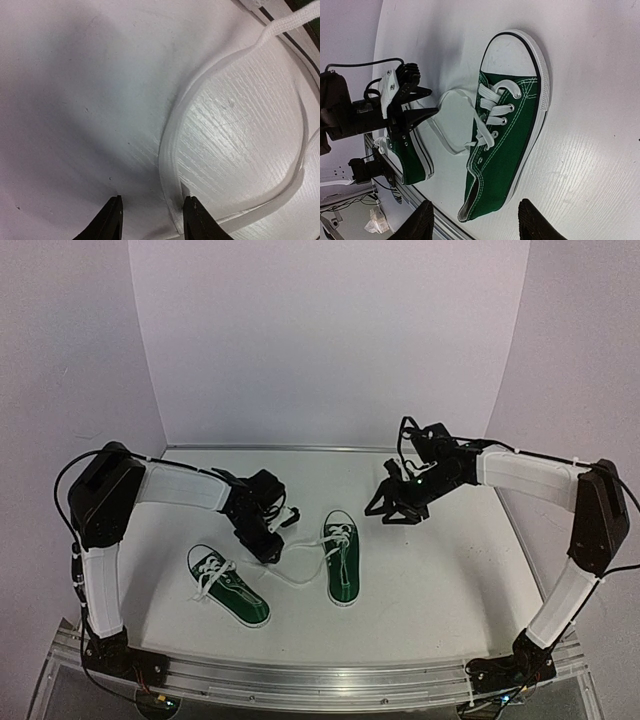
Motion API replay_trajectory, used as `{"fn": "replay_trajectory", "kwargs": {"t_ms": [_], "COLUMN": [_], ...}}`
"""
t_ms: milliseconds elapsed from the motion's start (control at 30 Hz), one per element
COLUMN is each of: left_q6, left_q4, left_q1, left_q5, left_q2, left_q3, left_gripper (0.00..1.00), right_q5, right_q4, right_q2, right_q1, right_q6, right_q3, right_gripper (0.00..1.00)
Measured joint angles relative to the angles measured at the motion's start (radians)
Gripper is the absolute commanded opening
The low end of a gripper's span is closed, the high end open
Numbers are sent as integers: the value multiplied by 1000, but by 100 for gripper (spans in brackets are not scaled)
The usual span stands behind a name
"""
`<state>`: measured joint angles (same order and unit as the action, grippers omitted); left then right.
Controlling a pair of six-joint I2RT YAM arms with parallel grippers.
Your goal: Tie the shoes
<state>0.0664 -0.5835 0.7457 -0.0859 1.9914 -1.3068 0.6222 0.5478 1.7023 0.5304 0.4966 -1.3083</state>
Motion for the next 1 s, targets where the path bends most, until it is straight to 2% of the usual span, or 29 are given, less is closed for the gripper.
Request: {"fn": "replay_trajectory", "kwargs": {"t_ms": [100,267,333,633,800,1000], "left_q6": [7,11,11,22,22,14], "left_q4": [0,-3,-3,-36,-18,28], "left_q1": [13,20,20,20,20,20], "left_q5": [16,28,33,12,-75,-225], "left_q2": [0,28,50,67,4,-84], "left_q3": [0,-39,-71,-224,-292,-305], "left_gripper": [36,6,0,0,0,0], "right_q5": [0,0,0,15,58,151], "right_q4": [3,2,2,6,6,-28], "right_q2": [1,15,18,18,22,32], "right_q1": [0,0,0,0,0,0], "right_q6": [-3,-8,-11,-33,-60,-90], "right_q3": [-17,-52,-58,-85,-135,-164], "right_gripper": [54,54,54,54,54,53]}}
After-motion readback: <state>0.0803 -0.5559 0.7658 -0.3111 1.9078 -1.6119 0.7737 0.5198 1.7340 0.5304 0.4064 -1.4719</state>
